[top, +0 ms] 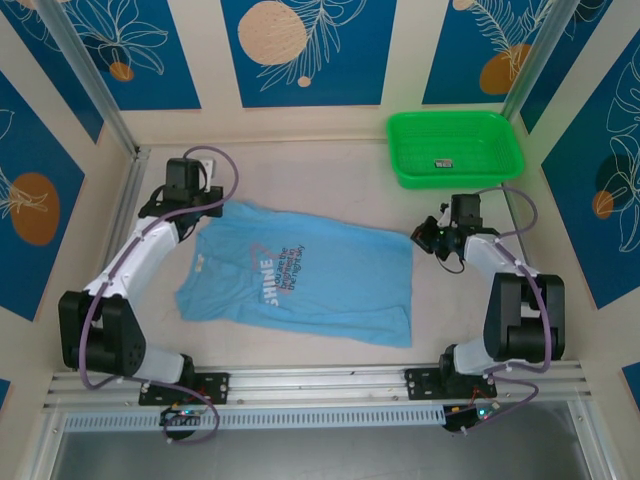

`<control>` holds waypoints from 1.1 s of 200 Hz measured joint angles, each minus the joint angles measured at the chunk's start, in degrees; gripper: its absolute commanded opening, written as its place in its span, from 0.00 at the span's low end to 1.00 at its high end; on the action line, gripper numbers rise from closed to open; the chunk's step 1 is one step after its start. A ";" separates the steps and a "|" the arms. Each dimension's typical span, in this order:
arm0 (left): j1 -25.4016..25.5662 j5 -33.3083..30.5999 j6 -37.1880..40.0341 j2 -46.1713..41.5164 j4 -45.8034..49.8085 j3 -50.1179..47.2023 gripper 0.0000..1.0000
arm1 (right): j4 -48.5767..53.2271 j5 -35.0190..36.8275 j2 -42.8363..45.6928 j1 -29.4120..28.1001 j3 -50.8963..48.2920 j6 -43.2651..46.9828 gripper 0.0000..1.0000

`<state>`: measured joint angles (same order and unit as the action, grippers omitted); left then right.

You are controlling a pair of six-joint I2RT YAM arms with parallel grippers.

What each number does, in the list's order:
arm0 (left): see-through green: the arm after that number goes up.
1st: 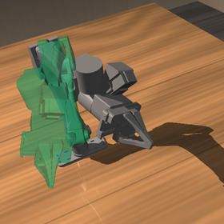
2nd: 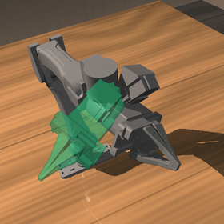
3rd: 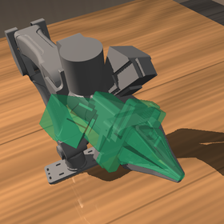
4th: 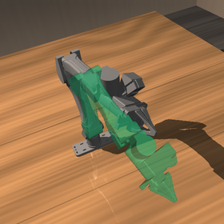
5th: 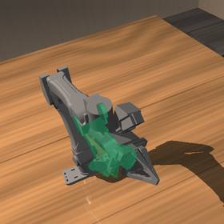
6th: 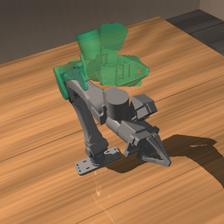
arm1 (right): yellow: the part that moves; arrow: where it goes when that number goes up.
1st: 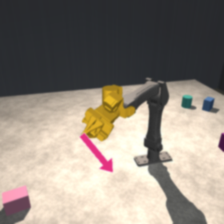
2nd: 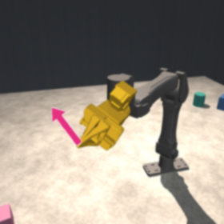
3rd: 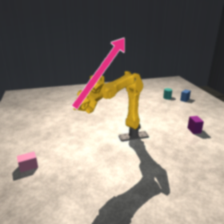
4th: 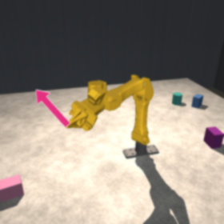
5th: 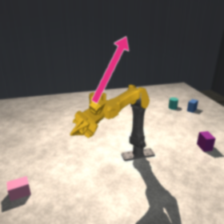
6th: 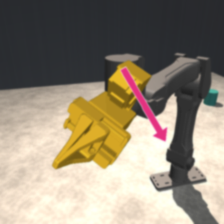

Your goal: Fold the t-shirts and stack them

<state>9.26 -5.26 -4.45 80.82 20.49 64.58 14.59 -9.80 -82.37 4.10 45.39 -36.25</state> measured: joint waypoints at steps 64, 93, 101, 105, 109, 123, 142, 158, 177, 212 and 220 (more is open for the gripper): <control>0.15 -4.39 -1.68 -3.63 4.70 -4.13 0.00 | 0.94 -0.13 3.91 -0.11 -4.02 0.00 0.00; 0.15 -6.23 -2.10 -4.85 6.62 -6.43 0.00 | 1.70 -0.07 4.28 -0.11 -4.94 0.07 0.00; 0.15 -6.67 -2.14 -5.07 6.91 -7.08 0.00 | 1.79 -0.02 4.28 -0.11 -4.96 0.07 0.00; 0.15 -6.88 -2.19 -5.16 7.02 -7.37 0.00 | 1.77 0.02 4.28 -0.09 -4.96 0.07 0.00; 0.15 -7.17 -2.29 -5.20 7.15 -7.74 0.00 | 1.75 0.11 4.28 -0.11 -4.96 0.07 0.00; 0.15 -8.17 -2.38 -5.22 7.32 -8.98 0.00 | 1.75 0.13 4.28 -0.09 -5.01 0.07 0.00; 0.15 -9.86 -2.73 -5.11 7.67 -10.16 0.00 | 1.77 0.13 4.28 -0.09 -5.03 0.07 0.00; 0.15 -11.43 -2.99 -5.03 7.39 -10.58 0.01 | 1.66 0.15 4.44 -0.09 -5.44 0.04 0.00; 0.15 -13.60 -3.72 -5.70 6.32 -12.00 0.02 | 1.73 0.15 5.42 0.00 -7.15 0.02 0.00; 0.15 -19.56 -6.45 -9.68 5.25 -14.84 0.58 | 2.93 0.22 7.37 0.42 -10.08 -0.20 0.30; 0.15 -22.18 -8.15 -11.15 5.18 -15.26 0.64 | 3.19 0.37 8.09 1.03 -10.43 -0.39 0.39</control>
<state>9.41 -27.44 -12.60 69.67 25.67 49.32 17.78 -9.43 -74.28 5.13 34.96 -36.64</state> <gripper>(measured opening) 0.537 0.268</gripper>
